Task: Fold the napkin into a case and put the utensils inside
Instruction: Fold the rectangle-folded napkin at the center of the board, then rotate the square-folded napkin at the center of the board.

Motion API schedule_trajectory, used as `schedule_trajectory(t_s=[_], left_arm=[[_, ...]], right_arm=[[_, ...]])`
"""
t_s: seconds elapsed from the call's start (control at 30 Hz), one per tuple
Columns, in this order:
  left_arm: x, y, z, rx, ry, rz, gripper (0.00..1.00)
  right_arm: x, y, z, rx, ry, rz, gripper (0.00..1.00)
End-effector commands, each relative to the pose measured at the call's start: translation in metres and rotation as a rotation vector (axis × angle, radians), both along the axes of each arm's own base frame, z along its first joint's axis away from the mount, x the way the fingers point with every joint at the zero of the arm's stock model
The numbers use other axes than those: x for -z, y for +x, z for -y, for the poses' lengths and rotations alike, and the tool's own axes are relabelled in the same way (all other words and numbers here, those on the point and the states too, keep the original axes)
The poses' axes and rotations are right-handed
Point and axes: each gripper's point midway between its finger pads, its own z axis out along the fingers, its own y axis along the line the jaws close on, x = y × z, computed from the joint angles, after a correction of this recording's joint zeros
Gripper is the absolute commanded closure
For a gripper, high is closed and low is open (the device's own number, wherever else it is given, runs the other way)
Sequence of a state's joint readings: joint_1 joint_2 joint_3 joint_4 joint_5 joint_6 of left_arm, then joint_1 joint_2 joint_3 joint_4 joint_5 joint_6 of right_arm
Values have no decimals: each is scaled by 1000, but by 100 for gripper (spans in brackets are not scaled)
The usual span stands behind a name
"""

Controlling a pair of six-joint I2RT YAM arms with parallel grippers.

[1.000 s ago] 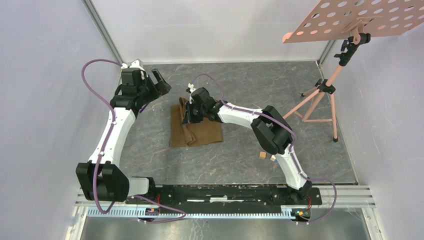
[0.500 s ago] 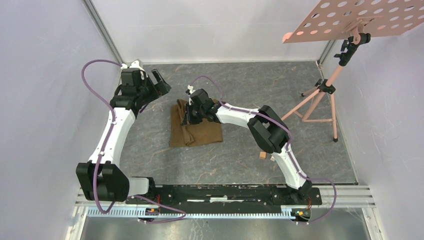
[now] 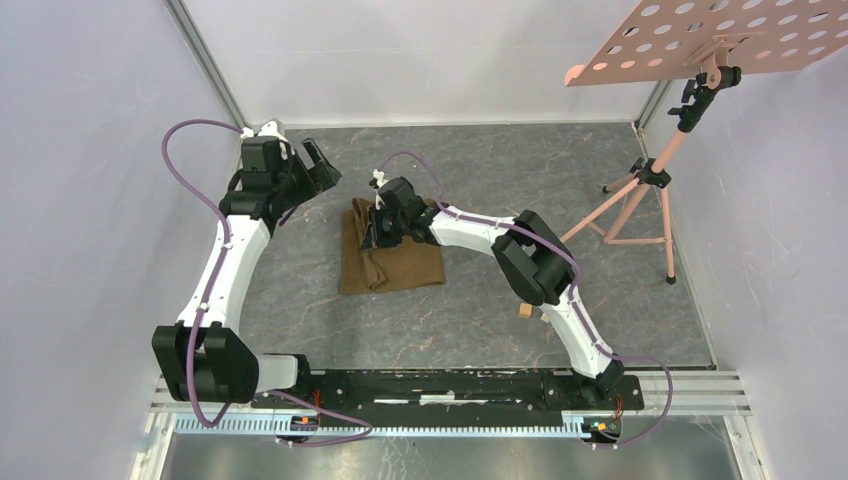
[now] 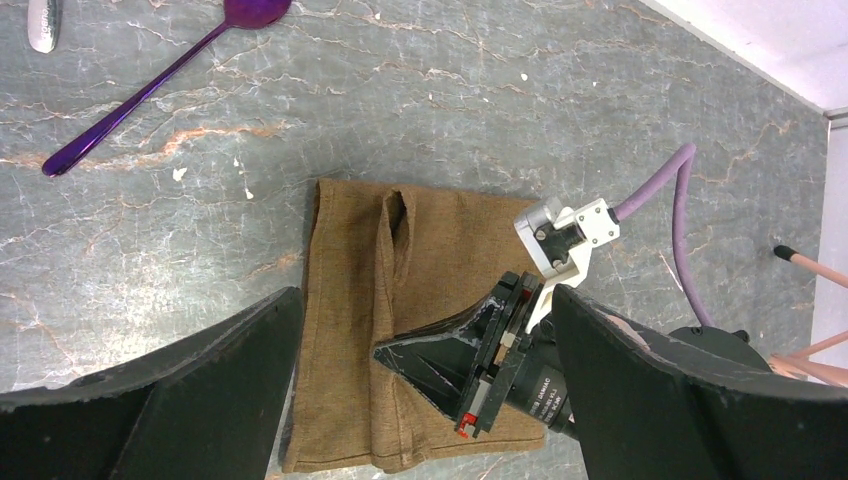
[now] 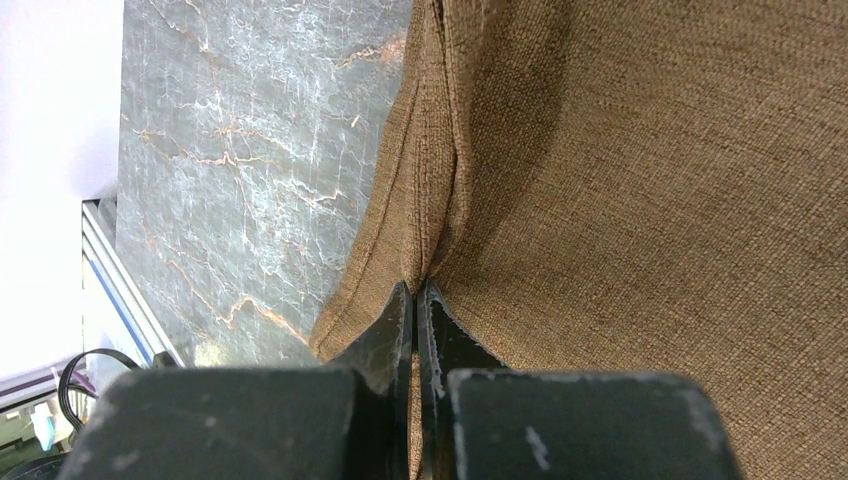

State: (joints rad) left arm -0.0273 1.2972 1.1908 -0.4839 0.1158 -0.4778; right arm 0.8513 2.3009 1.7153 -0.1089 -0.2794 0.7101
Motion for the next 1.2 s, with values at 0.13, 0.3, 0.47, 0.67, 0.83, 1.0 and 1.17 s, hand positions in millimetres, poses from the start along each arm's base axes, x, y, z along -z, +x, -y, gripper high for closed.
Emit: schedule_trajectory(t_s=[0.13,0.3,0.47,0.67,0.83,1.0,1.17], left_arm=[[-12,2,2,9,-24,44,0],[-13,1,1,6,-21,46,0],[-15,1,-2,-2,-14,52,0],[-6,4,0,7,-18,27,0],[20,10,10,45,-43,-48,0],[64,10,24,83,-23,-203,1],[74,14,31,100,-38,-209,1]], right_arm=[[-15,5,-18,-17,56,31,100],[-30,1,-28,-75,113,55,81],[-66,1,-23,-151,166,136,44],[-75,-8,40,-175,114,195,39],[-57,-32,101,-187,31,197,43],[-33,-65,122,-239,25,160,51],[-3,-73,133,-237,-22,153,64]])
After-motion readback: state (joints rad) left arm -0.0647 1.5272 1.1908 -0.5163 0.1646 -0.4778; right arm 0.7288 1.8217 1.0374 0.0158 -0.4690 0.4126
